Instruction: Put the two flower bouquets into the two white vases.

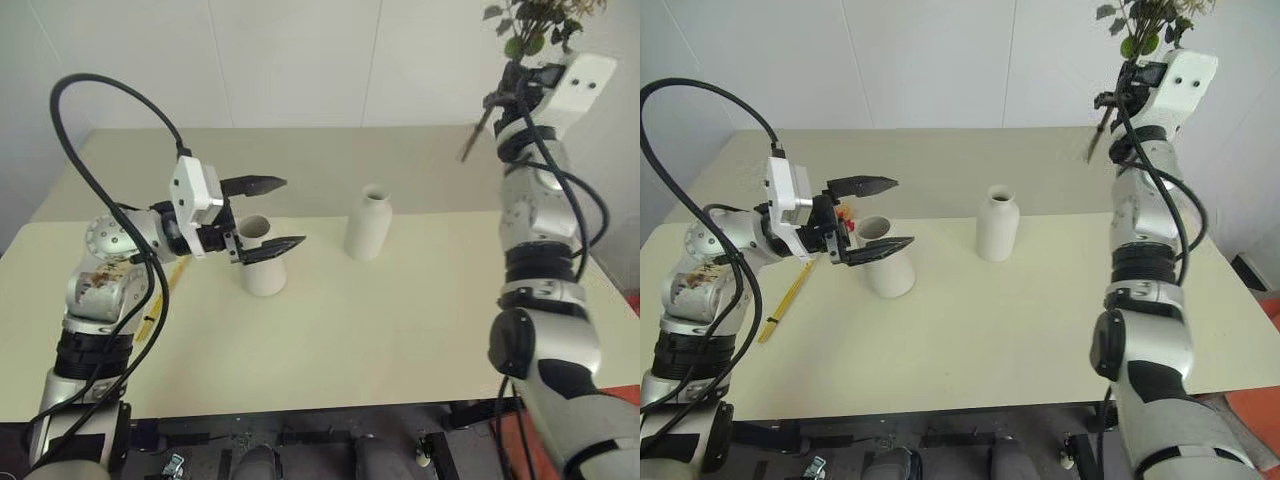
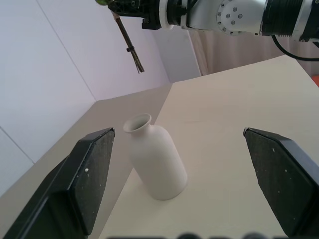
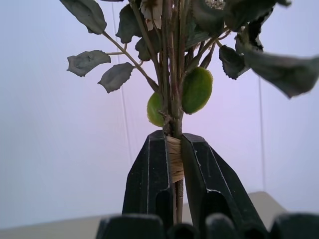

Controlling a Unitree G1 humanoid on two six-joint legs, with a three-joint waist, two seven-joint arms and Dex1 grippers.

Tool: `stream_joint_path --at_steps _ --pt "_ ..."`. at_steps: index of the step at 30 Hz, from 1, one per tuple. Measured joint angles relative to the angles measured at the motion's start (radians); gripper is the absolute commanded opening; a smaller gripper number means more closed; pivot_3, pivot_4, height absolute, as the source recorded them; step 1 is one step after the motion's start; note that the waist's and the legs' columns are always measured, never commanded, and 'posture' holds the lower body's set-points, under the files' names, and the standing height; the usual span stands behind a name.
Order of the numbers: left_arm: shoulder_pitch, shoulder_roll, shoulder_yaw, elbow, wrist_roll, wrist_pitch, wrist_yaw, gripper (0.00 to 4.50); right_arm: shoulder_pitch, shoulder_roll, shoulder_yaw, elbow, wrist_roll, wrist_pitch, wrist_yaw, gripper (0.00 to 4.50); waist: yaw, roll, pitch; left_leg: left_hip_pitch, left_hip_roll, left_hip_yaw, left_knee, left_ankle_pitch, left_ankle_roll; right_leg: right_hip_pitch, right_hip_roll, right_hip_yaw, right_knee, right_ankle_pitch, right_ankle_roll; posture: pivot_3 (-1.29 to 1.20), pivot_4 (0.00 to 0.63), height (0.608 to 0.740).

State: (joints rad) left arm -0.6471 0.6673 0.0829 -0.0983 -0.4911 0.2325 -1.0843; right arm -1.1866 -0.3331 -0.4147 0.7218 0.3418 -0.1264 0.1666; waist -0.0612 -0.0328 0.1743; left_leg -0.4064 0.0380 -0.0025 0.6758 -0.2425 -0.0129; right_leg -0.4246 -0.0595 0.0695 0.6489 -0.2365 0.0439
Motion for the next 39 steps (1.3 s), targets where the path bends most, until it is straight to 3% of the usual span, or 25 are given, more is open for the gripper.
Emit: stream_joint_path --at_steps 4,9,17,29,39 --pt "0.033 0.027 0.053 0.002 -0.009 0.010 0.018 4.50 -0.014 0.074 -0.037 -0.007 0.110 -0.043 0.075 0.17 -0.005 0.001 0.000 0.000 0.000 0.000 -0.002 0.000 0.000 0.000 0.000 0.000 0.001 0.000 0.000 0.00 0.150 0.740" --pt "0.099 0.061 0.086 -0.014 -0.015 0.028 0.029 4.50 0.013 0.113 0.002 -0.055 0.111 -0.044 0.117 0.17 -0.007 0.001 0.001 0.000 0.000 0.000 -0.002 0.000 0.000 0.000 0.000 0.000 0.001 0.000 0.000 0.00 0.150 0.740" --pt "0.141 0.091 0.122 -0.050 -0.021 0.035 0.052 4.50 0.187 0.184 0.093 -0.294 0.106 0.038 0.103 0.17 -0.005 0.001 0.001 0.000 0.000 0.000 -0.002 0.000 0.000 0.000 0.000 0.000 0.001 0.000 0.000 0.00 0.150 0.740" --pt "0.130 0.091 0.113 -0.047 -0.021 0.035 0.054 4.50 0.298 0.211 0.170 -0.518 0.105 0.149 0.052 0.17 -0.005 0.001 0.001 0.001 0.000 0.000 -0.002 0.000 0.000 -0.001 0.000 0.000 0.000 0.000 0.000 0.00 0.150 0.740" --pt "0.110 0.073 0.113 -0.044 -0.028 0.035 0.063 4.50 0.325 0.227 0.199 -0.440 0.066 0.108 0.096 0.17 -0.006 0.001 0.001 0.001 0.000 0.000 -0.002 0.000 0.000 -0.001 0.000 0.000 0.000 0.000 0.000 0.00 0.150 0.740"
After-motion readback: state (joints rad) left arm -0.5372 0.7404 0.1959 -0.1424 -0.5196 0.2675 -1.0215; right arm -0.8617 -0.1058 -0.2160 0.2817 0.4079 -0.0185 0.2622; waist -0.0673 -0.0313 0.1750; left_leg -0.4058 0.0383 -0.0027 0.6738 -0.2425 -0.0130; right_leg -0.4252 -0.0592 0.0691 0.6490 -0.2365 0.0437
